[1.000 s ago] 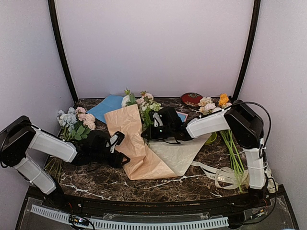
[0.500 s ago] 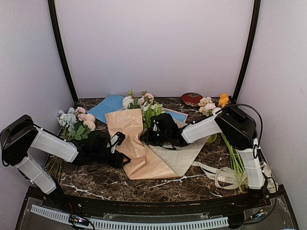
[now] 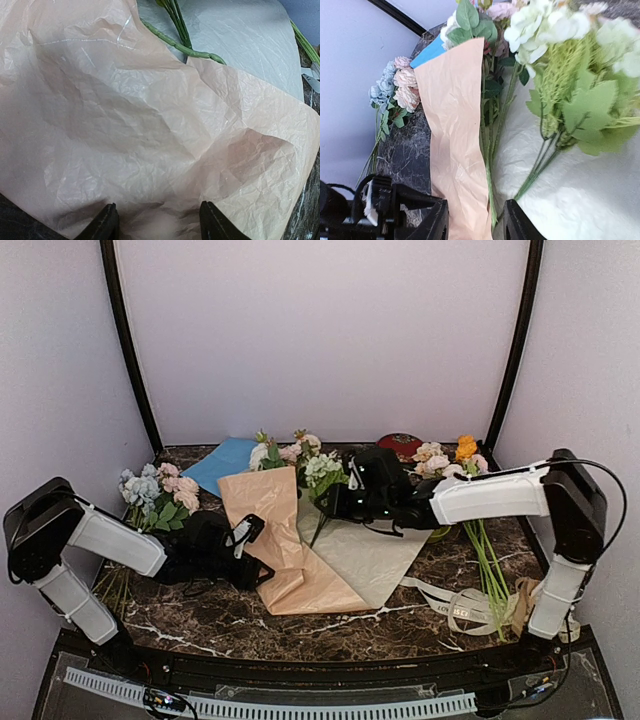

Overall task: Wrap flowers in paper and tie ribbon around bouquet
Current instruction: Adjust the two-thirds folded wrapping paper at the center of the board.

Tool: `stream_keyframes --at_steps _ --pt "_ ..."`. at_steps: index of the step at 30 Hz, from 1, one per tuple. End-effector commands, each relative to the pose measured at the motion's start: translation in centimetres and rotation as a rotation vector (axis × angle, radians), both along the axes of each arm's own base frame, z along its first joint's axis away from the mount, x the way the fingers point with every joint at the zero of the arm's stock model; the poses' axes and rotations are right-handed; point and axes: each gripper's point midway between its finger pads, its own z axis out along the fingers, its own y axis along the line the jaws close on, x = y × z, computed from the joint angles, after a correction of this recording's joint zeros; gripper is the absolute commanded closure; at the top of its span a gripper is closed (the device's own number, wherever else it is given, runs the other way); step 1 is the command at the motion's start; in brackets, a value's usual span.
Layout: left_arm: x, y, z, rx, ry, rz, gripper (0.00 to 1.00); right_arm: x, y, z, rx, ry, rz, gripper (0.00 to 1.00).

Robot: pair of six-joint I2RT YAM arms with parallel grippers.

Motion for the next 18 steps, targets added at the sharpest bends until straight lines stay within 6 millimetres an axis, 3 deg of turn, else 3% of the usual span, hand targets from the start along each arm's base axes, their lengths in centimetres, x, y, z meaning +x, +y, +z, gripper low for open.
stream_keyframes --at_steps 1,4,6,10,13,18 --pt "0.0 -0.2 -0.4 0.023 0.003 -0.02 0.44 -1.7 -8.2 0.0 -0.289 -0.075 -0.109 0.61" --pt "0.0 -0.4 -0.5 0.031 0.004 -0.029 0.44 -3.4 -14.3 -1.1 -0.339 -0.003 -0.215 0.58" --pt "-0.1 -0.5 -0.6 0.036 0.009 -0.035 0.44 -4.7 -17.4 -2.3 -0.305 0.075 -0.266 0.56" --pt "-0.2 -0.6 -0.8 0.041 0.017 -0.041 0.44 -6.7 -21.2 -4.8 -0.183 0.202 -0.36 0.5" --pt "-0.2 -0.6 -1.0 0.046 0.021 -0.042 0.44 -7.0 -22.6 -6.2 -0.086 0.246 -0.398 0.43" --pt "-0.2 -0.6 -0.8 0.046 0.019 -0.04 0.44 -5.3 -21.0 -6.7 0.021 0.263 -0.322 0.42"
